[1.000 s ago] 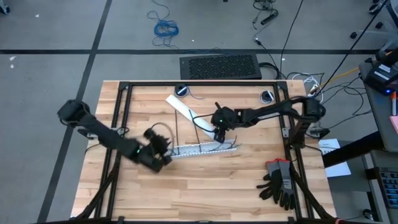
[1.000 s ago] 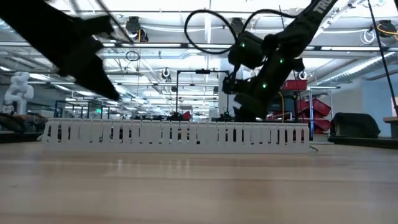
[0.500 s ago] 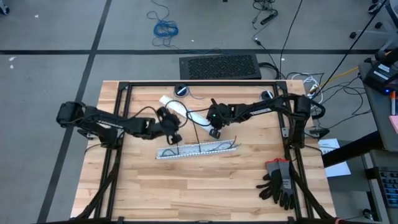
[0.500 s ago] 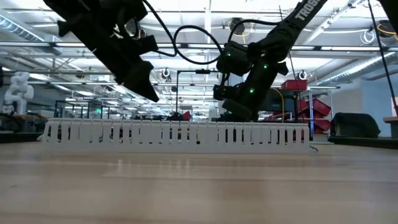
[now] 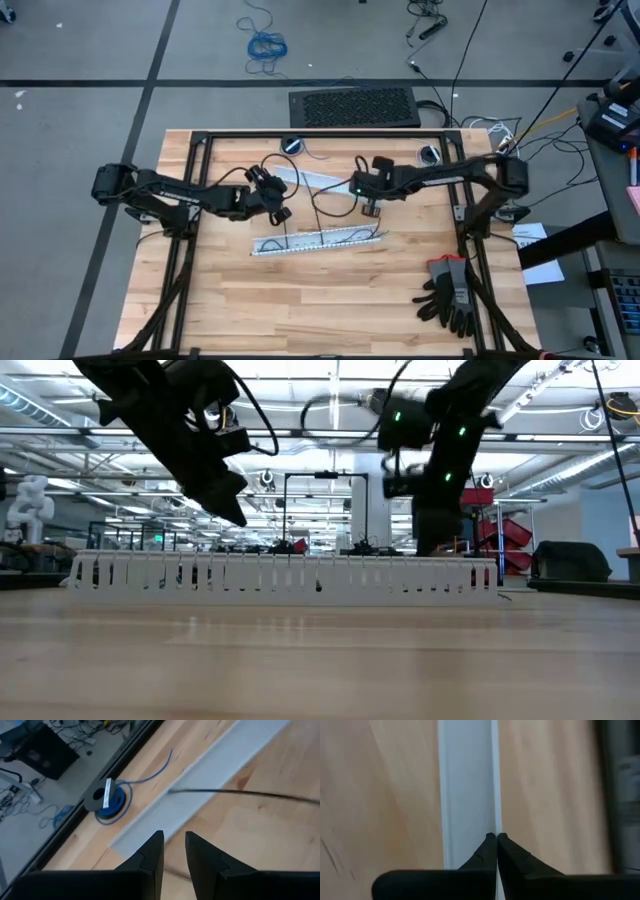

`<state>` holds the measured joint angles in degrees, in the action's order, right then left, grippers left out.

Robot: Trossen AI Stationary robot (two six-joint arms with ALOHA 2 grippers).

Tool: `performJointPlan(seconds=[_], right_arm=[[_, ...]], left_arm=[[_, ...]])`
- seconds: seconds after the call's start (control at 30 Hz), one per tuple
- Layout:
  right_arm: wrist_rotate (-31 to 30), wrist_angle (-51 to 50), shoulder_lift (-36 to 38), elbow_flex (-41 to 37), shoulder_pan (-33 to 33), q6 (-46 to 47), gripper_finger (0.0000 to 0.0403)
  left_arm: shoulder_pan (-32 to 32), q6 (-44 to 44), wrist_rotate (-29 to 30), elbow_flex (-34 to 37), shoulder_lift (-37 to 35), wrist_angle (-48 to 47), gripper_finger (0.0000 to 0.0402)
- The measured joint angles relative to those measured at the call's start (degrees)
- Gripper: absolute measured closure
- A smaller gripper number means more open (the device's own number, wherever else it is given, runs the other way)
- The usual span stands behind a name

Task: Ziptie cables
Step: Close the white cable duct

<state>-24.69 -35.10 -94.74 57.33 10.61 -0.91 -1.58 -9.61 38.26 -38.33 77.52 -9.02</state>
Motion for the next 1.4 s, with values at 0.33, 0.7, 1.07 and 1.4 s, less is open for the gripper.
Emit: performJointPlan(seconds=[0.33,0.7,1.07,1.4], right_arm=[[-14.3,-8.2,9.3,0.0,-11.7,1.3,0.0401],[-20.4,-9.6,10.3,0.0,-21.7,4.8,0.0402],[-20.8,-10.2,10.7,0.1,-26.3,7.3,0.0403],[-22.2,-10.7,10.7,0.1,-28.2,7.2,0.0403]], left_arm=[[-1.2,9.4,-5.4,-0.3,0.0,15.5,0.032],[-8.9,18.6,-24.2,-5.4,4.0,17.8,0.0319],[-10.8,30.5,-27.8,-13.6,19.0,16.7,0.0186],[-12.2,38.5,-33.7,-21.3,23.4,13.3,0.0105]])
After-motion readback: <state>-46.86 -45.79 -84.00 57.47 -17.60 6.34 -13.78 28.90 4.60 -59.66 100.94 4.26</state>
